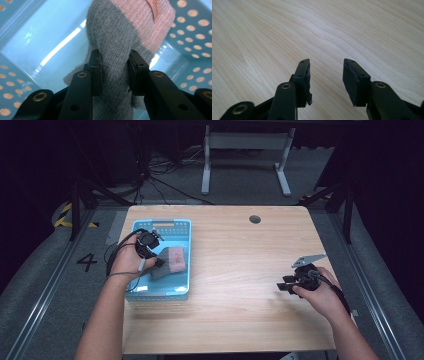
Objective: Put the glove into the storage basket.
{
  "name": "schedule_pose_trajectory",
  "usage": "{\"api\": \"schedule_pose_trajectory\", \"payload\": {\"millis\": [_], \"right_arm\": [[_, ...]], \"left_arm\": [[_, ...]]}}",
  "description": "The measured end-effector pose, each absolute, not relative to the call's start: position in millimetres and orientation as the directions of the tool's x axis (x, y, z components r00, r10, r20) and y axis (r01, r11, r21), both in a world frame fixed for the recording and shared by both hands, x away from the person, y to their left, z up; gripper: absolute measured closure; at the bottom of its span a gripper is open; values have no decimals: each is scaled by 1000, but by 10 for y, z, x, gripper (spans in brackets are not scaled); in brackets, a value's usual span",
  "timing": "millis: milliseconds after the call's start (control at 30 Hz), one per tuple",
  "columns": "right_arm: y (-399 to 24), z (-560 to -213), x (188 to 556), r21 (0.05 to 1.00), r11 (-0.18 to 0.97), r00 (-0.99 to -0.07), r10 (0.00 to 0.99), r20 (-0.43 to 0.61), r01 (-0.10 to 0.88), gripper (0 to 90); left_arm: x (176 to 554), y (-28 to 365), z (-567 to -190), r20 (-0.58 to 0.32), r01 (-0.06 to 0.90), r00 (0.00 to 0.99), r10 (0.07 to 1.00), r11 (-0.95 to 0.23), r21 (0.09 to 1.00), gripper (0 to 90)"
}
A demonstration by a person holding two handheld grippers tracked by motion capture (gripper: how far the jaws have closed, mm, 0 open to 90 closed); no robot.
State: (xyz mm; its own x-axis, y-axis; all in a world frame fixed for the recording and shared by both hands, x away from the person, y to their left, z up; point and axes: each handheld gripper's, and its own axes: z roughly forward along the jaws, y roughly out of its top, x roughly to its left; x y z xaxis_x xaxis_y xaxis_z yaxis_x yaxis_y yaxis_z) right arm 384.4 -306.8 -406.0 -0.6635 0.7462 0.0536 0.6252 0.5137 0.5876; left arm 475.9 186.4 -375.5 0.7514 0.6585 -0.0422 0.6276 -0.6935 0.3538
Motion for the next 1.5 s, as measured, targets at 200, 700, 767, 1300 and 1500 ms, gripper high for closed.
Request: {"api": "schedule_pose_trajectory", "payload": {"millis": [200,700,767,1300,1500], "right_arm": [[-3074,-4062,3838,589,514,-665,745,54,624,585],[-3072,-4070,3835,591,513,-665,744,56,623,576],[-3074,-4067,3831,592,512,-666,744,55,622,574],[-3044,-4053,3846,599,514,-670,740,53,614,561],[-3041,-4050,3844,599,517,-673,738,50,611,558]], "left_arm": [[4806,1865,-3858,-48,619,769,638,-723,308,682],[4864,1837,-4006,-17,593,782,623,-736,325,559],[4870,1841,-4026,29,552,801,598,-757,351,500],[4521,1780,-3562,15,548,750,661,-635,545,363],[4144,1560,-3325,-24,500,784,620,-608,617,360]]}}
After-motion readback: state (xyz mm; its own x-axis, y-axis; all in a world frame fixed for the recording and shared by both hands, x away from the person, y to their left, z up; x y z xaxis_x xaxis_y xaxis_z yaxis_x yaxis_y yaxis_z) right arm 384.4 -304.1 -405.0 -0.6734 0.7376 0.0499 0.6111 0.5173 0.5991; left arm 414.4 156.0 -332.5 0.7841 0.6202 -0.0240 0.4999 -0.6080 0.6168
